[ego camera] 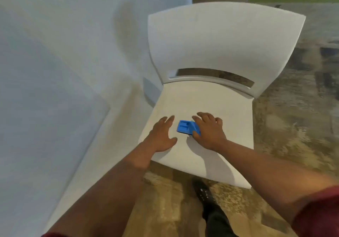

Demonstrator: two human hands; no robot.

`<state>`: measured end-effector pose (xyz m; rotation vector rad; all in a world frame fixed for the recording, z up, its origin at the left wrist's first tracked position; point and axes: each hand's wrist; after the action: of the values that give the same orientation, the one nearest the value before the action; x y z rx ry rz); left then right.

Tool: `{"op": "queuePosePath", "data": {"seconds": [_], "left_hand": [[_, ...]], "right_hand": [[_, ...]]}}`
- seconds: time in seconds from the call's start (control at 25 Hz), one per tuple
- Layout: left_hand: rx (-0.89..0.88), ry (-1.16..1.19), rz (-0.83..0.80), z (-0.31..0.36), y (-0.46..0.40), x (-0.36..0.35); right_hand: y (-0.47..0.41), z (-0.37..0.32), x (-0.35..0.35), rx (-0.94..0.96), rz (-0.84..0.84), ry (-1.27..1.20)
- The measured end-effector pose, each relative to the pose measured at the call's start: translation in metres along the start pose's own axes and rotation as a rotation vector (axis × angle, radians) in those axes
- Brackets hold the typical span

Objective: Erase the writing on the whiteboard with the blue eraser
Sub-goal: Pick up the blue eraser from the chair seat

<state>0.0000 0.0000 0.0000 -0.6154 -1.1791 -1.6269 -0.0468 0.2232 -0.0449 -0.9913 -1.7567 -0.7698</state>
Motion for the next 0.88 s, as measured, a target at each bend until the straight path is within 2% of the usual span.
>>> {"op": "queuePosePath", "data": {"seconds": [0.16,0.24,0.36,0.48,0.68,0.88], "left_hand": [[0.043,0.061,-0.141,0.004,-0.036,-0.043],[0.013,0.076,-0.147,0.004,-0.051,-0.057],[-0.049,0.063,-0.122,0.003,-0.069,-0.073],[-0.068,0.064,-0.027,0.005,-0.078,-0.080],[-0.030,0.058,0.104,0.002,-0.045,-0.023],[0.095,-0.002,0.366,-0.014,0.028,0.091]], "right_hand": [[-0.012,0.028,-0.026,-0.007,-0.157,-0.116],[-0.019,0.031,-0.037,0.022,-0.146,-0.153],[-0.024,0.032,-0.051,0.055,-0.102,-0.170],[-0.031,0.035,-0.056,0.094,-0.082,-0.194],[-0.054,-0.004,-0.021,0.220,-0.041,-0.204],[-0.094,-0.114,0.057,0.431,0.090,-0.204]]}}
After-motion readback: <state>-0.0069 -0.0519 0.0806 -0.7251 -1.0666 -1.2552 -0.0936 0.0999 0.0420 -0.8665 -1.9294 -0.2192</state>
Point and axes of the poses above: each hand's wrist, its own y-axis away from the middle knuckle, its own x-axis out of the back of the hand, z = x × y
